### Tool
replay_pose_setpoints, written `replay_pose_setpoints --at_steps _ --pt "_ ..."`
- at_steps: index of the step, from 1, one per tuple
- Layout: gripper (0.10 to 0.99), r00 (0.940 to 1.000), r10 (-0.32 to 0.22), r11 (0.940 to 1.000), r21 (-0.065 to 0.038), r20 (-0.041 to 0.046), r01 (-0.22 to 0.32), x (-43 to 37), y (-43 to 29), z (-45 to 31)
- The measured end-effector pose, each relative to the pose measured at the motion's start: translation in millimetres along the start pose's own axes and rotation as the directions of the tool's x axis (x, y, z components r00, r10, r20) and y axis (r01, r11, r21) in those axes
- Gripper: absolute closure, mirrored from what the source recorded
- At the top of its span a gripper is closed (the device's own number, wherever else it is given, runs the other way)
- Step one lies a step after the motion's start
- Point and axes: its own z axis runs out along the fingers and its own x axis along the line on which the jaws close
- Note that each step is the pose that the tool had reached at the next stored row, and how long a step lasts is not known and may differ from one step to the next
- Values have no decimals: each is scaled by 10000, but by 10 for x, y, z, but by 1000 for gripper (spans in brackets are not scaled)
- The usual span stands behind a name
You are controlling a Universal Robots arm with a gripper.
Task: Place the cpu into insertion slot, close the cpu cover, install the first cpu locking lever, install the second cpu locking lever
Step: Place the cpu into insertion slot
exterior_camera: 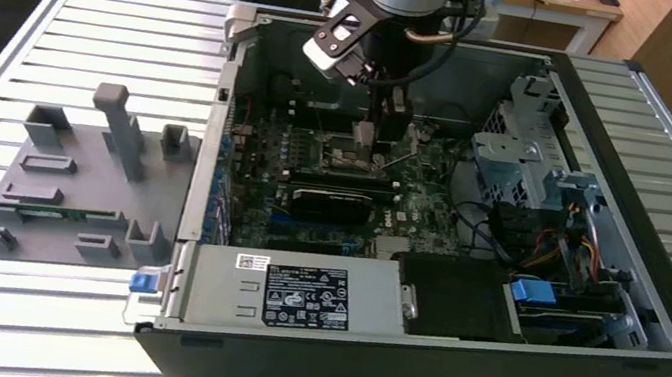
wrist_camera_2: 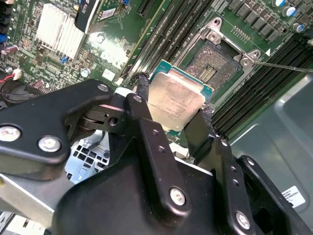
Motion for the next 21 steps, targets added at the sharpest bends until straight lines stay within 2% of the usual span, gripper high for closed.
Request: replay_pose_setpoints --at_steps 5,10,21 --pt "545 10000 -1 10000 -1 -1 1 84 2 27" --pt "545 9999 169 9999 6 11 -169 156 -6 94" --pt "545 9998 213 9998 8 15 -213 200 -85 174"
